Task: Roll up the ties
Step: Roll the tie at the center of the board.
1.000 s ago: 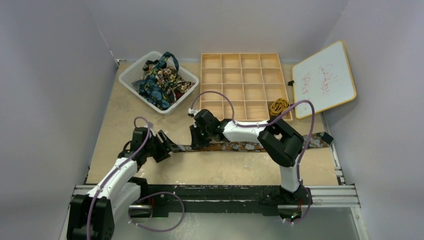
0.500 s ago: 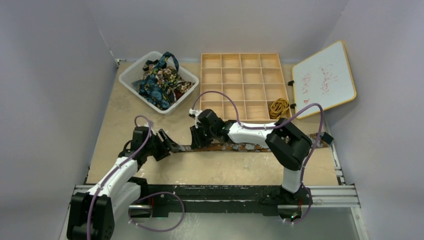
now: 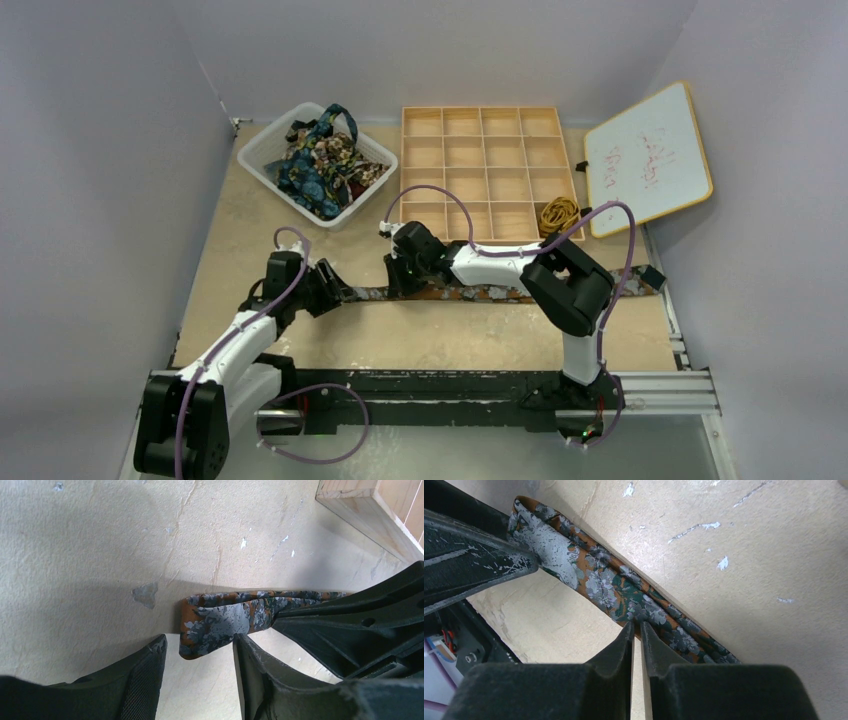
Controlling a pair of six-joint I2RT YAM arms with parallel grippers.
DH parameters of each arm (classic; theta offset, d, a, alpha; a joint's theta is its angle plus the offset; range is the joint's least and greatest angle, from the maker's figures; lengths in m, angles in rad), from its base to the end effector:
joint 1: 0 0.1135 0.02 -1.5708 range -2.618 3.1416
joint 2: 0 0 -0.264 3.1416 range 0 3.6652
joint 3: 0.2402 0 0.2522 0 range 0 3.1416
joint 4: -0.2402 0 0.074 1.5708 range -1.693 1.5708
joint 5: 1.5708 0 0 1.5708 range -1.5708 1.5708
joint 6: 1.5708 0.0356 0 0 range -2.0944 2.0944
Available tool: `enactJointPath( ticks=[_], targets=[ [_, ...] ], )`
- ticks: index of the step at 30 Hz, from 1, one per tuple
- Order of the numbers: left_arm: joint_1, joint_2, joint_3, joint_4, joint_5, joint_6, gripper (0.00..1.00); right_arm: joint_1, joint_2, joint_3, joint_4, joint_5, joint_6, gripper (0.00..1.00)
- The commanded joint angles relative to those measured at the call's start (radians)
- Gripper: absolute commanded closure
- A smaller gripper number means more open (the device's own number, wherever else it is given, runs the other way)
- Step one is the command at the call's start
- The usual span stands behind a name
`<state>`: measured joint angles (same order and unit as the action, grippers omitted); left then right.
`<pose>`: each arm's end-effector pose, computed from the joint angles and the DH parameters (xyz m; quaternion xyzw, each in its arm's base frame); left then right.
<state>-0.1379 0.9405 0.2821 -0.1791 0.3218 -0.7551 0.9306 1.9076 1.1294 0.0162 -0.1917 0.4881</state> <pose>0.1639 -0.0341 0.1443 -0.2251 0.8954 -0.2877 0.2546 0.2351 0.3270 0.1582 -0.2376 0.8846 0.3219 0.2399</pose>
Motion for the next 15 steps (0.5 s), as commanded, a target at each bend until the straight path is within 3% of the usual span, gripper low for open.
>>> enactJointPath(
  ticks=[1, 15],
  targets=[
    [0.0, 0.017, 0.018, 0.059, -0.007, 0.077, 0.5, -0.014, 0.052, 0.021, -0.073, 0.057, -0.039, 0.88],
    [0.0, 0.053, 0.039, 0.094, 0.001, 0.126, 0.58, -0.058, 0.066, 0.023, -0.11, -0.037, -0.166, 0.9]
  ],
)
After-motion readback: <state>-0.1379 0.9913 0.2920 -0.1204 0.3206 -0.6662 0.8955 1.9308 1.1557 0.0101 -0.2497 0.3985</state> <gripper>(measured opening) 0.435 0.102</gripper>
